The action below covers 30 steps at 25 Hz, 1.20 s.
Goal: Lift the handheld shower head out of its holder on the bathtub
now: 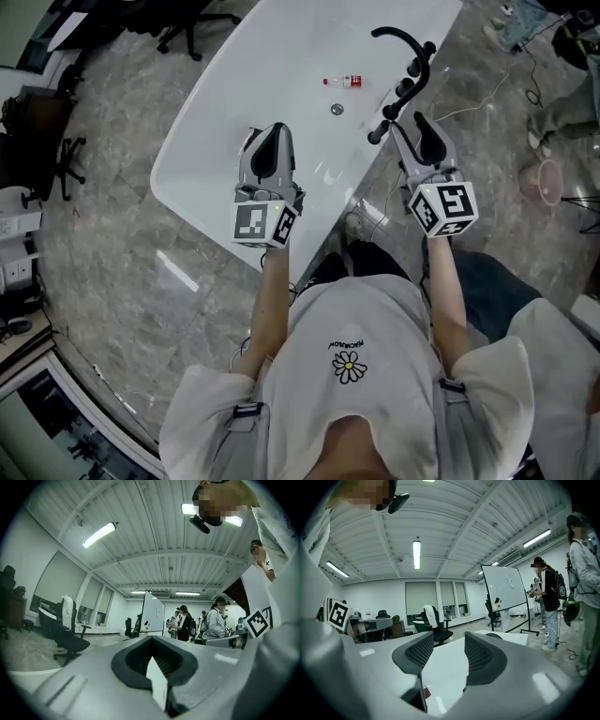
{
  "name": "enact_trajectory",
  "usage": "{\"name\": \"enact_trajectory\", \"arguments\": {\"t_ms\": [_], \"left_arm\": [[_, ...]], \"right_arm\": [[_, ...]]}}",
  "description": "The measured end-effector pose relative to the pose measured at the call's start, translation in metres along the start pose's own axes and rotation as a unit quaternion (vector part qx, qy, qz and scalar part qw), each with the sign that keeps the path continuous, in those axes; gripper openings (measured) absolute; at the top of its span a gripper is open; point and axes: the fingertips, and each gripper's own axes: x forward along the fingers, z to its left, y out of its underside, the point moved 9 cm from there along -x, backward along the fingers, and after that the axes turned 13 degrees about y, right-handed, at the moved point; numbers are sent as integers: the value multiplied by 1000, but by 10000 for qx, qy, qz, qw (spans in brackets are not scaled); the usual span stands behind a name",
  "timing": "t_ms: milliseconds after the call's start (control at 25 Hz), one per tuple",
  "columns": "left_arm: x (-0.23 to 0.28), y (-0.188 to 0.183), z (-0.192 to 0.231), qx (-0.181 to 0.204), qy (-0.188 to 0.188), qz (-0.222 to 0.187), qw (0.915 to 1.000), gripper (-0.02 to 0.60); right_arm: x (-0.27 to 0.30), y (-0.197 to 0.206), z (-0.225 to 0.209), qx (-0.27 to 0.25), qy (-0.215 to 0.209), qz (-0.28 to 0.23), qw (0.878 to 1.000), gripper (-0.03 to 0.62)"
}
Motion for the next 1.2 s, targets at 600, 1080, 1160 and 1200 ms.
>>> {"name": "enact_trajectory", "arguments": {"t_ms": [600, 1080, 1160, 1200], "left_arm": [[58, 126, 2, -664, 938, 735, 9906, 0], [46, 200, 2, -1121, 733, 941, 9865, 0], [42, 205, 3, -1153, 724, 959, 9860, 0], [41, 206, 5, -1140, 727, 962, 9861, 0]], "right_arm": [[62, 193, -41, 86, 564, 1060, 9927, 288], [105, 281, -45, -131, 349, 1819, 9826, 285], [106, 292, -43, -164, 401, 1924, 9804, 245], [108, 296, -41, -143, 441, 1950, 9797, 216]]}}
